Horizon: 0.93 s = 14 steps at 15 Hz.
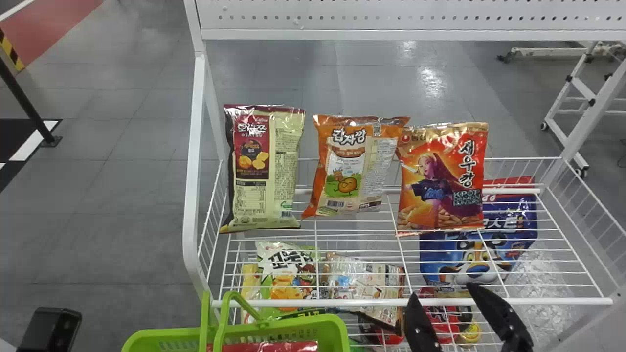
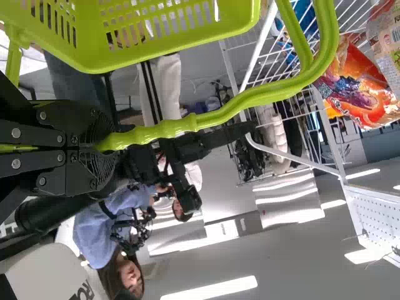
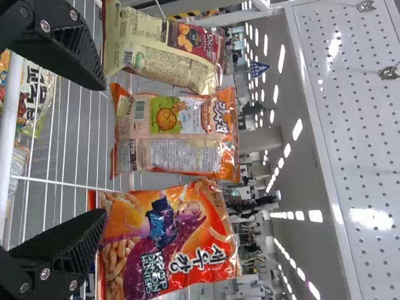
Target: Hold basket handle with left hand then pick Jagalchi snack with right hand and place into basket
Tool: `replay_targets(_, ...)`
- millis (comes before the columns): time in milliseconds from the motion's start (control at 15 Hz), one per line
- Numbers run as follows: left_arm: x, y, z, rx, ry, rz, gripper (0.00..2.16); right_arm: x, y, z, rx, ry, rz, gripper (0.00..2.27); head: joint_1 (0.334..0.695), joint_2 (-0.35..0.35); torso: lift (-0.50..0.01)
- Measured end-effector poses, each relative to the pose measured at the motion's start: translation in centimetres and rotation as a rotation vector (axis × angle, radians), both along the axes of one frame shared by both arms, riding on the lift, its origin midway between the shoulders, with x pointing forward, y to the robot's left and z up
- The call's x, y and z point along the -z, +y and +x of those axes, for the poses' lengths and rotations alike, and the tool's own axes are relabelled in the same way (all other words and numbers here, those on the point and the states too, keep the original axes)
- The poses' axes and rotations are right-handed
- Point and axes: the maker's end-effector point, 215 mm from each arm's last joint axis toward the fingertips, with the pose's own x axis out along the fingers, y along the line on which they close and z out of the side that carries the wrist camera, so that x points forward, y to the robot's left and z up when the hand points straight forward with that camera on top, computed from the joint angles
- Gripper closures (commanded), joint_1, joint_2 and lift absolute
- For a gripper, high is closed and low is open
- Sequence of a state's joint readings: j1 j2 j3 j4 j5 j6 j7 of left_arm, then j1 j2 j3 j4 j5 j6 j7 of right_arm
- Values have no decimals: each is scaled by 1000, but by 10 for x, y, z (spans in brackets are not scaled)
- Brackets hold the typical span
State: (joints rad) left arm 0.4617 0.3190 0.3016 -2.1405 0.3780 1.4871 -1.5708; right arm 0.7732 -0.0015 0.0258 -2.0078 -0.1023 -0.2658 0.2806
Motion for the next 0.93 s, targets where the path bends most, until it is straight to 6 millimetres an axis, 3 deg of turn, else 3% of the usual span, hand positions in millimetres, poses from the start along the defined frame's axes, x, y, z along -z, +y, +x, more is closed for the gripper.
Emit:
replay_targets(267, 0, -1, -1, 2, 3, 0, 2148, -8, -12, -18, 28, -61, -8, 120, 695, -38, -9)
replay_targets(933, 1, -5, -6, 11, 11, -4, 2148, -3, -27, -26, 54, -40, -9, 120, 695, -88, -9)
